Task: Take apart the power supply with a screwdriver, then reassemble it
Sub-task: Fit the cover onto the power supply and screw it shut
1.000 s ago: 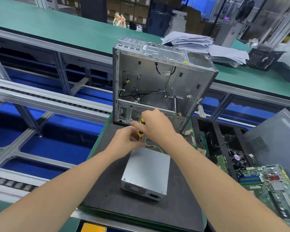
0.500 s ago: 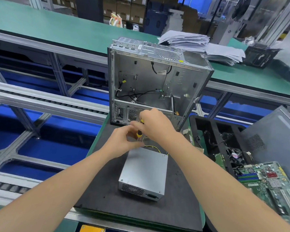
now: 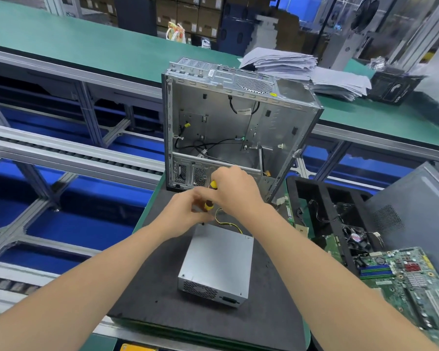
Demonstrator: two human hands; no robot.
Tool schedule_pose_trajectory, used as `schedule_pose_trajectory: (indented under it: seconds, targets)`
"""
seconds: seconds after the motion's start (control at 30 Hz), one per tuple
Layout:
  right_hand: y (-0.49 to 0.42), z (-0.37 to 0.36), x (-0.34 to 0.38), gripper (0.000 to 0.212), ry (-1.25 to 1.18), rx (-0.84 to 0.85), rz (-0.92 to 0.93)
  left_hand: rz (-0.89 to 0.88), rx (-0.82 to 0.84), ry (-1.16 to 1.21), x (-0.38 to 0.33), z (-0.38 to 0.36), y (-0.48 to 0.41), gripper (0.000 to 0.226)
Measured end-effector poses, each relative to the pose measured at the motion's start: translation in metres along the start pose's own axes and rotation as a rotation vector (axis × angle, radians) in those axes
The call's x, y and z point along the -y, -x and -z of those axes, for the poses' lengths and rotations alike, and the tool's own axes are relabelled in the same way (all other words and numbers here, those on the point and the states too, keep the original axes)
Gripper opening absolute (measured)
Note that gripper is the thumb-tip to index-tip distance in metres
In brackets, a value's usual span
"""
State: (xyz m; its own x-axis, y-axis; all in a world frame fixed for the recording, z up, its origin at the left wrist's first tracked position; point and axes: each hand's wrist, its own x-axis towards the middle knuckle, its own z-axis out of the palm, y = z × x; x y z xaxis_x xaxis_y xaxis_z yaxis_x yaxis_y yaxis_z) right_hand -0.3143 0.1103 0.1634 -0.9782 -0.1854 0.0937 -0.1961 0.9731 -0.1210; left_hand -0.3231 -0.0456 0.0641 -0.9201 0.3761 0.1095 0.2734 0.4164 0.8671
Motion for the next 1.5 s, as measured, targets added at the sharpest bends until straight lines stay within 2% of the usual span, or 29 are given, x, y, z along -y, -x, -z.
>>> schedule_pose_trajectory:
  seconds: [0.07,0.1,0.17,0.2,0.23,0.3,0.4,0.5,0.57,0.63,0.7,0.87,0.97,1.03,1.17,1.23,1.33,1.5]
  targets:
    - [0.003,-0.001,0.002,0.06,-0.014,-0.043,0.031,0.035,-0.032,-0.014,0.002,-0.001,-0.002,0.031]
    - [0.004,0.0,0.002,0.052,-0.072,-0.044,0.085,0.025,-0.035,-0.024,0.004,-0.001,-0.003,0.032]
    - [0.006,0.004,-0.001,0.017,-0.207,-0.001,0.231,-0.007,-0.03,-0.046,0.005,0.002,-0.002,0.032]
    - [0.006,0.008,-0.002,0.01,-0.229,0.029,0.285,-0.012,-0.02,-0.044,0.004,0.004,-0.001,0.029]
    - [0.004,0.01,-0.003,0.011,-0.235,0.036,0.308,-0.013,-0.002,-0.03,0.005,0.006,0.0,0.025]
    - [0.002,0.013,-0.002,0.012,-0.199,0.021,0.236,-0.02,0.029,0.016,0.004,0.007,0.002,0.029]
    - [-0.001,0.009,0.003,0.043,-0.056,-0.041,0.089,0.013,-0.003,0.078,0.002,0.006,0.002,0.034]
    - [0.002,0.003,0.01,0.059,0.008,-0.134,0.065,0.06,-0.065,0.053,0.0,0.002,0.0,0.023]
    - [0.005,0.003,0.01,0.047,-0.089,-0.122,0.147,0.039,-0.08,0.003,-0.001,0.002,0.0,0.034]
    - [0.006,0.008,0.006,0.015,-0.217,0.006,0.275,0.009,-0.082,-0.03,-0.002,0.006,0.0,0.041]
    - [0.004,0.012,0.005,0.015,-0.198,0.074,0.324,0.002,-0.054,-0.041,-0.003,0.009,-0.001,0.037]
    - [-0.001,0.016,0.007,0.014,-0.136,0.067,0.256,0.009,-0.043,-0.043,-0.003,0.005,0.001,0.019]
    - [0.001,0.017,0.005,0.012,-0.177,0.087,0.246,0.025,-0.08,-0.023,-0.005,0.001,0.005,0.025]
    - [0.006,0.018,0.001,0.012,-0.212,0.093,0.238,0.033,-0.089,-0.031,-0.008,-0.002,0.006,0.02]
    - [0.02,0.027,-0.023,0.008,-0.323,-0.084,0.101,0.059,-0.062,-0.074,-0.016,-0.017,0.001,0.013]
    - [0.032,0.034,-0.045,0.004,-0.345,-0.11,0.028,0.068,-0.068,-0.074,-0.022,-0.029,-0.004,0.013]
    - [0.055,0.045,-0.091,0.008,-0.351,-0.021,-0.062,0.055,-0.114,-0.043,-0.038,-0.051,-0.013,0.014]
    - [0.108,0.037,-0.17,0.028,-0.208,0.367,-0.124,0.02,-0.072,0.04,-0.082,-0.112,-0.027,0.027]
